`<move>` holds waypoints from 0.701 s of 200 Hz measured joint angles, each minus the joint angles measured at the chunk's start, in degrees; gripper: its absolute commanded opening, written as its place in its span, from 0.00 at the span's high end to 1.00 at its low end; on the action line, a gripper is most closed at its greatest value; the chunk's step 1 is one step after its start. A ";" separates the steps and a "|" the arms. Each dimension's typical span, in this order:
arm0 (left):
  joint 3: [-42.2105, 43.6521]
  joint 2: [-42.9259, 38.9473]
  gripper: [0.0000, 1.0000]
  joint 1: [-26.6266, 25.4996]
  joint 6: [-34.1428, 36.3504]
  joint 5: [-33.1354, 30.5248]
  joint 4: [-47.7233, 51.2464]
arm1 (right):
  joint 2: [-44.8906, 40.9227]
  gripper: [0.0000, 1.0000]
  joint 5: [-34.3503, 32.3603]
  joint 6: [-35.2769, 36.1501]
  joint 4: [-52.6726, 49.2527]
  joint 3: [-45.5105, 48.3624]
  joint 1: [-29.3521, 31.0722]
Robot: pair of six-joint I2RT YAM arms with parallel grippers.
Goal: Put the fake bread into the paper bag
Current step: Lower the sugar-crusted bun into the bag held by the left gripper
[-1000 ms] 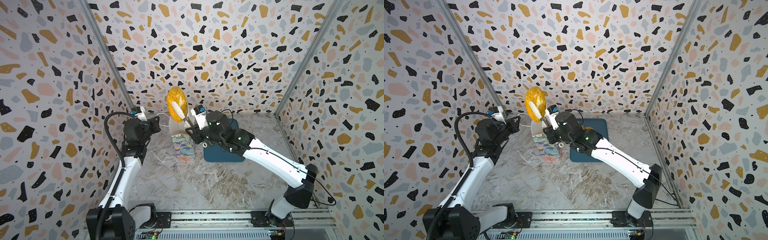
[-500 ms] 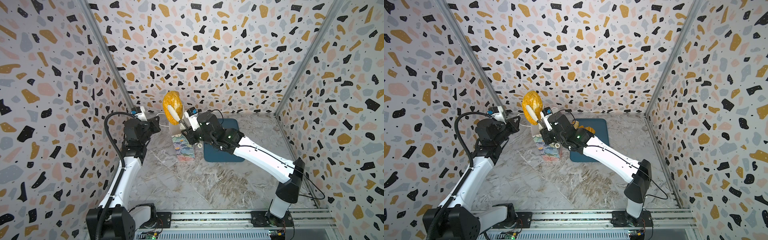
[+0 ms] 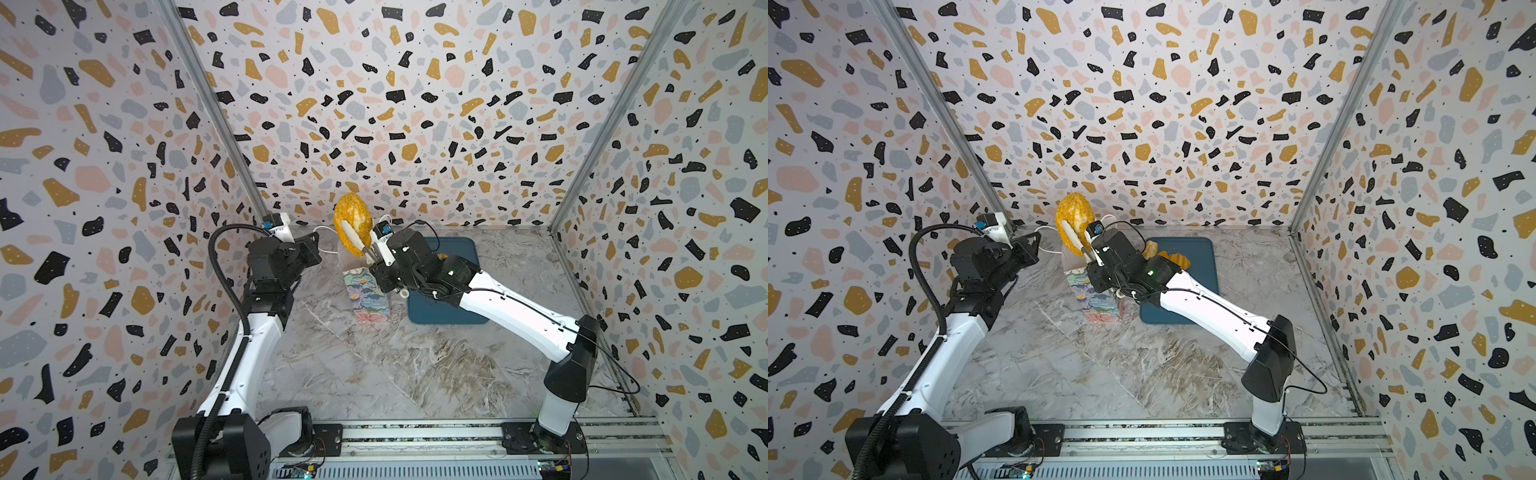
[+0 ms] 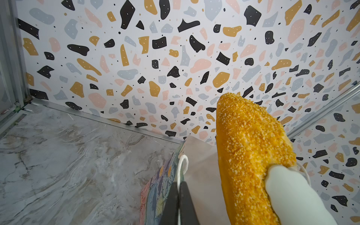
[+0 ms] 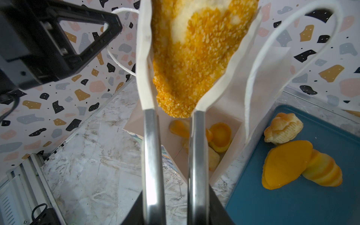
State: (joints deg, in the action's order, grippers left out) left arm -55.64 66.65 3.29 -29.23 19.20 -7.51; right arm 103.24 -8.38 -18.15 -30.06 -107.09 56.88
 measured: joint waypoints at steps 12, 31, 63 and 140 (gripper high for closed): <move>0.00 0.00 1.00 0.00 0.00 0.00 0.02 | 0.00 0.62 -0.48 0.17 -0.26 0.13 -0.09; 0.00 0.00 1.00 0.00 0.00 0.00 0.02 | -0.20 0.60 -1.18 0.35 -0.35 1.20 -0.31; 0.00 0.00 1.00 0.00 0.00 0.00 0.04 | -1.46 0.50 -1.68 0.44 -0.35 4.90 -0.72; 0.00 0.00 1.00 0.00 0.00 0.00 0.15 | -7.74 0.40 -1.25 -0.37 2.23 9.66 -2.32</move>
State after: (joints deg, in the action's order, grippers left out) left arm -55.64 66.65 3.29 -29.23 19.20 -7.35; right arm 95.50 -9.63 -18.52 -27.83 -97.43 54.57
